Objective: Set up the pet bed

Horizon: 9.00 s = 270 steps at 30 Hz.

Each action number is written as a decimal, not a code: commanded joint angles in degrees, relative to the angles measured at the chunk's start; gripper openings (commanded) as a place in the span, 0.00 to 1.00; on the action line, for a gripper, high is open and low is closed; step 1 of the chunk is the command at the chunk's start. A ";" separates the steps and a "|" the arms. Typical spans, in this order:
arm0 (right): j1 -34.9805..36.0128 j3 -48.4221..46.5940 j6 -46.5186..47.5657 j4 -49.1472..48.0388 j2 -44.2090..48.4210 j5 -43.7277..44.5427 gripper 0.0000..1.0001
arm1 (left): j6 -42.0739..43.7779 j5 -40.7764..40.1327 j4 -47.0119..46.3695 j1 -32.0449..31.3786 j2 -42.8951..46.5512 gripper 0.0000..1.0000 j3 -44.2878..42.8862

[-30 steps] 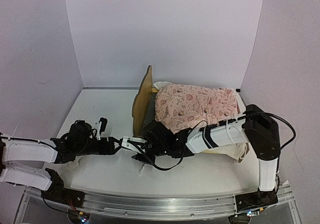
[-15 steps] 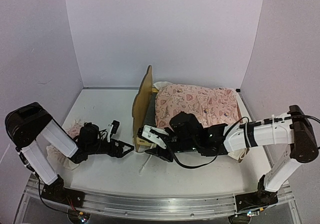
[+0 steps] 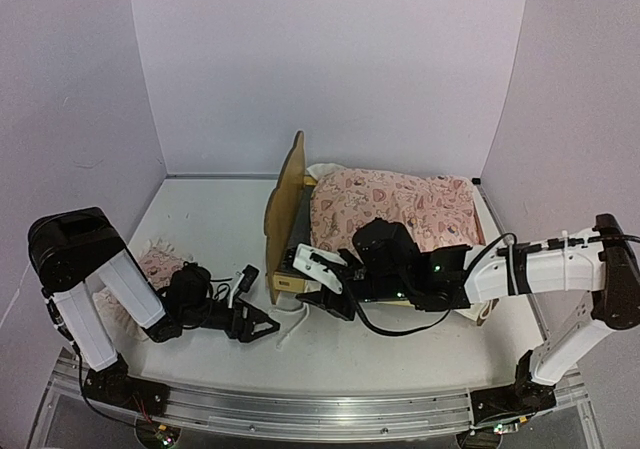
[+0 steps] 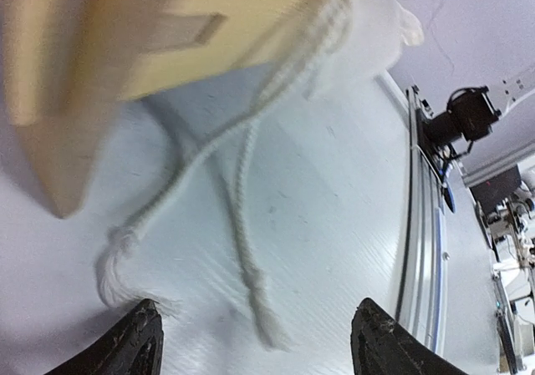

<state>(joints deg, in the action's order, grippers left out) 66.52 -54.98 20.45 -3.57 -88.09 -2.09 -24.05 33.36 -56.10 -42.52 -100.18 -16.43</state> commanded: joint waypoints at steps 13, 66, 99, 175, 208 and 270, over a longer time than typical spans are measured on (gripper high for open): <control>0.19 -9.58 10.47 -0.68 -17.77 -4.34 0.43 | -8.23 -4.81 -5.15 -11.36 9.91 0.71 8.44; -2.80 -1.57 2.24 14.87 -1.49 -12.89 0.00 | -4.26 -22.40 32.53 -13.64 25.92 0.72 -9.62; -3.14 9.60 6.09 11.22 7.34 -8.29 0.00 | -9.65 -51.31 67.15 -28.28 -8.98 0.20 -42.63; -3.54 13.64 -5.24 0.23 8.21 -9.29 0.00 | 22.27 -60.30 29.30 -21.29 7.09 0.00 -30.47; -3.59 13.82 -6.52 -0.82 4.74 -11.47 0.04 | -0.25 -57.82 59.43 -21.20 2.85 0.00 -44.99; -20.27 8.64 -5.73 -11.88 7.18 -18.02 0.00 | 2.61 -52.19 57.96 -19.26 1.59 0.00 -51.73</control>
<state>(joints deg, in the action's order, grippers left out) 46.11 -46.33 15.31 -13.56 -83.02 -19.11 -25.21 -17.04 3.36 -61.82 -95.57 -64.18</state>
